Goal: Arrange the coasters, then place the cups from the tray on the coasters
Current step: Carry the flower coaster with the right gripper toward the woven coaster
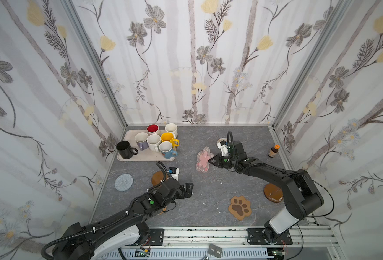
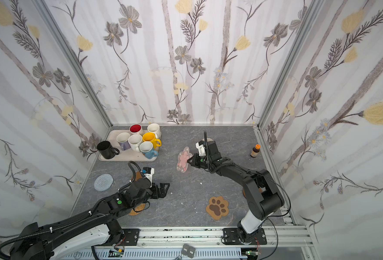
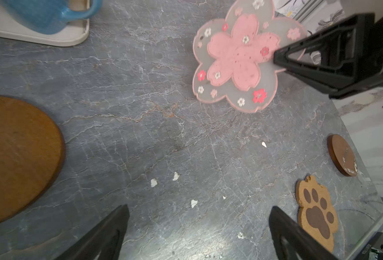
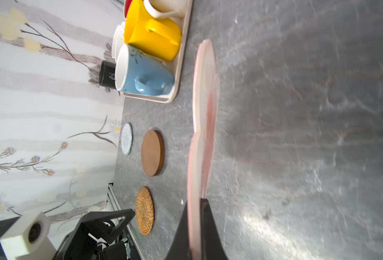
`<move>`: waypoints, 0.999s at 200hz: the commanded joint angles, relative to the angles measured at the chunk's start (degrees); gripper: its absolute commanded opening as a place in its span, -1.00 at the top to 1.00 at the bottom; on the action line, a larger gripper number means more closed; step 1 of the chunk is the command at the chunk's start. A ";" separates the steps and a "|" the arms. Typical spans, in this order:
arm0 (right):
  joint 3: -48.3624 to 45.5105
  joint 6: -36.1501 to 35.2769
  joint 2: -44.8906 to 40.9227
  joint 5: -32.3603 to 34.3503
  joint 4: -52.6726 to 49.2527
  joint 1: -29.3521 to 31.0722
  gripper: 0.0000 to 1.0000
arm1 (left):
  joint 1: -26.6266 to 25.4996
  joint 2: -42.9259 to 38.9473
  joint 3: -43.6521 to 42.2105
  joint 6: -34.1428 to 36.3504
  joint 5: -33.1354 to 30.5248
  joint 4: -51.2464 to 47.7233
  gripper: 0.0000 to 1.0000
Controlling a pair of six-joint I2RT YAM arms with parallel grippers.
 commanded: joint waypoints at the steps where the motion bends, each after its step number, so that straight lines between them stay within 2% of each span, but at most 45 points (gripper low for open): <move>1: 7.94 -2.94 4.29 -2.38 -4.74 -1.12 1.00 | 0.56 -0.73 0.43 0.23 -2.01 -1.87 -1.00; 48: 27.83 -1.17 18.53 -4.88 -8.03 -4.01 1.00 | 1.40 -0.78 1.08 0.06 -2.37 -2.67 -1.00; 85: 37.95 1.56 27.28 -4.28 -8.44 -5.53 1.00 | 1.93 -0.08 2.18 0.40 -2.06 -3.57 -1.00; 131: 44.84 1.80 34.57 -2.49 -11.45 -6.37 1.00 | 2.43 1.46 3.45 0.98 -1.84 -3.99 -1.00; 160: 45.49 0.73 36.14 1.16 -13.48 -6.91 1.00 | 2.58 2.11 3.65 0.81 -1.66 -3.99 -1.00; 200: 48.58 -0.58 38.43 3.52 -16.68 -7.52 0.74 | 2.63 1.72 2.85 0.16 -1.51 -3.99 -1.00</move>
